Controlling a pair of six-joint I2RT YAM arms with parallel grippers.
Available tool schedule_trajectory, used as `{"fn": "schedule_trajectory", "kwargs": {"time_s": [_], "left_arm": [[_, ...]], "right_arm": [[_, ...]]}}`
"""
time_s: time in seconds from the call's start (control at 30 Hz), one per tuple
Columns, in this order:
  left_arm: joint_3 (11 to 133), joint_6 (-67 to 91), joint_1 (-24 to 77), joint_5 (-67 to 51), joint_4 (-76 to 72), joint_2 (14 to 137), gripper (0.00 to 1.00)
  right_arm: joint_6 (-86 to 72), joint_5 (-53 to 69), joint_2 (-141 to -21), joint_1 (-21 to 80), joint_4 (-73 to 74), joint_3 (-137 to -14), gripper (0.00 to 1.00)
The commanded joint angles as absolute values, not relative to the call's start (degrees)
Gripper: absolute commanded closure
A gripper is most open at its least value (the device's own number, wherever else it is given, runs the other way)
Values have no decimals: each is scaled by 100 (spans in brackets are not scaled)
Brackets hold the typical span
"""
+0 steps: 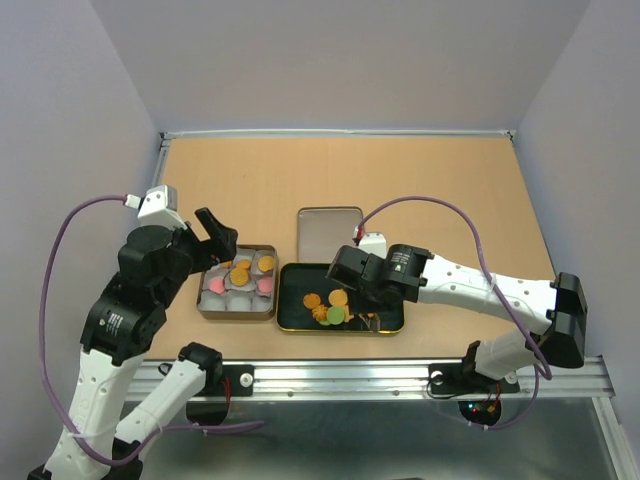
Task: Pack the cookies
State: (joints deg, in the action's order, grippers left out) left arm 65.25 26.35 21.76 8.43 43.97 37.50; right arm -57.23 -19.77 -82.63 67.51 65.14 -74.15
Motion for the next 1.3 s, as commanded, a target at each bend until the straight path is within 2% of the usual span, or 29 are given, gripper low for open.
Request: {"fn": "schedule_trajectory", "kwargs": {"time_s": [0.0, 0.57, 0.67, 0.83, 1.2, 1.27], "left_arm": [[6539, 2487, 2197, 765, 4140, 3849, 1], [6504, 2478, 2197, 826, 4403, 3569, 1], [6486, 2522, 2206, 844, 4421, 3507, 1], [6477, 2566, 2206, 879, 4456, 3437, 1], [6434, 2575, 2197, 941, 4439, 3358, 1], [6425, 2593, 2206, 932, 4421, 3357, 1]], "right_arm": [[-5854, -1943, -8235, 6741, 6504, -7524, 48], [-5766, -1512, -8683, 6741, 6513, -7558, 47], [-5731, -1503, -8727, 6741, 6565, -7646, 50], [-5695, -1494, -8780, 6741, 6723, -7805, 65], [-5713, -1450, -8622, 6741, 6864, -8094, 78], [-5704, -1459, -8648, 6741, 6856, -8330, 82]]}}
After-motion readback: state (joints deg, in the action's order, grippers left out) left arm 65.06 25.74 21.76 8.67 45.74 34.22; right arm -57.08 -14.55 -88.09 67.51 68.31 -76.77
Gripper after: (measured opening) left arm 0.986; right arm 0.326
